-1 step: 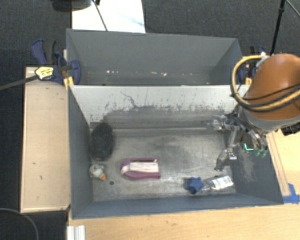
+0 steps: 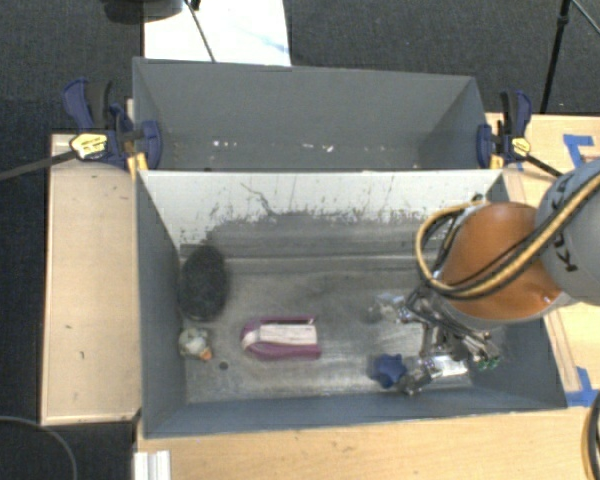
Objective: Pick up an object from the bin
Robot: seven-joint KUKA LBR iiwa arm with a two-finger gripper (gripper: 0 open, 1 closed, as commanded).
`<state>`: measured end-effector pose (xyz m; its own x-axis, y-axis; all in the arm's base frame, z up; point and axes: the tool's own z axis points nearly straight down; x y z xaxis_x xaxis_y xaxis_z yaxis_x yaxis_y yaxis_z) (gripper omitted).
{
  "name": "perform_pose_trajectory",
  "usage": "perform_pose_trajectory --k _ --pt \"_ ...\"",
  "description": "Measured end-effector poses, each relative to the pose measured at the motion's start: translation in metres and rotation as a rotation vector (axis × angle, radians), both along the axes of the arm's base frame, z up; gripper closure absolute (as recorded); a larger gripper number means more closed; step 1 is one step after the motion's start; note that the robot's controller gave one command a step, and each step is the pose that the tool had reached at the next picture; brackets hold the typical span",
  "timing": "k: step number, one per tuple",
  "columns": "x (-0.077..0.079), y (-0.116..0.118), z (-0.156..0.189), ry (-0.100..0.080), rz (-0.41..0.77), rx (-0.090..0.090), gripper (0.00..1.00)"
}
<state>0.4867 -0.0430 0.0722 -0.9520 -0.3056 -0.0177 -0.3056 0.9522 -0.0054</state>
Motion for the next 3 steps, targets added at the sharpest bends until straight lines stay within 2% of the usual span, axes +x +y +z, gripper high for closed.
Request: perform_pose_trajectory --k 1,2,3 --pt "-0.005 0.000 -0.001 0.019 0.004 -0.001 1.00" --pt "0.005 0.003 -0.001 0.018 -0.014 -0.001 1.00" --pt "0.004 0.018 0.167 0.007 0.060 -0.001 1.00"
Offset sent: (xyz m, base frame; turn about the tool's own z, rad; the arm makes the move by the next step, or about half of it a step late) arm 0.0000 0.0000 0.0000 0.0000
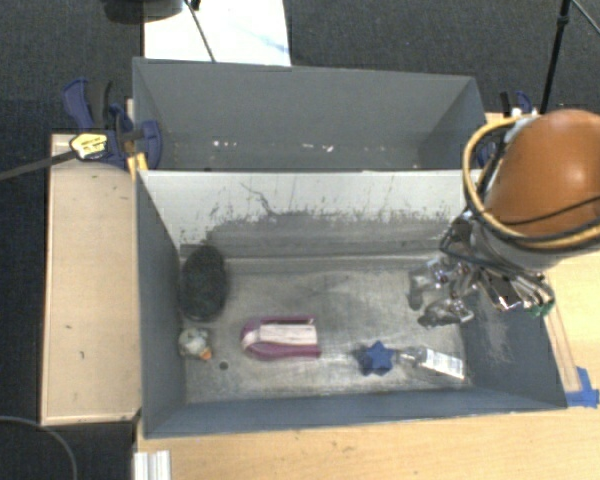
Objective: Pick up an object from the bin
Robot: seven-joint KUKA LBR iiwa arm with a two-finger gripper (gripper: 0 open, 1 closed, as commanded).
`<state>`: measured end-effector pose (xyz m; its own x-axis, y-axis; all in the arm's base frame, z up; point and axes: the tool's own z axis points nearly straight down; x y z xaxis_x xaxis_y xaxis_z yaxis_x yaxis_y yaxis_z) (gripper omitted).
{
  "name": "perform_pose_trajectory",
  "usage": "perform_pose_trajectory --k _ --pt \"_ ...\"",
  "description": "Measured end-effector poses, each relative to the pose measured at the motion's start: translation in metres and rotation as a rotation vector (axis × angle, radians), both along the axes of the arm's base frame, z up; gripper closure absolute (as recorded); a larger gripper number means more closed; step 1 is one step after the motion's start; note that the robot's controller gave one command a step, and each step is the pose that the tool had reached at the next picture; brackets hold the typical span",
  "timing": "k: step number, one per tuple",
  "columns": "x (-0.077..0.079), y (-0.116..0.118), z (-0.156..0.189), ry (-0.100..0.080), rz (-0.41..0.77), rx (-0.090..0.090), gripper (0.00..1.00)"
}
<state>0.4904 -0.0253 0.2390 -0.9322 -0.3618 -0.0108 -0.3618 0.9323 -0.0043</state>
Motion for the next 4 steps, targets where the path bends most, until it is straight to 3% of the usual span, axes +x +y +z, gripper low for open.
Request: perform_pose_trajectory --k 1,2,3,4 --pt "-0.001 0.000 -0.004 0.010 -0.002 0.001 0.00" --pt "0.000 0.016 -0.164 0.010 0.285 0.000 0.00" --pt "0.001 0.015 -0.160 0.007 0.286 -0.001 1.00" --pt "0.010 0.023 -0.019 0.001 0.220 -0.002 1.00"
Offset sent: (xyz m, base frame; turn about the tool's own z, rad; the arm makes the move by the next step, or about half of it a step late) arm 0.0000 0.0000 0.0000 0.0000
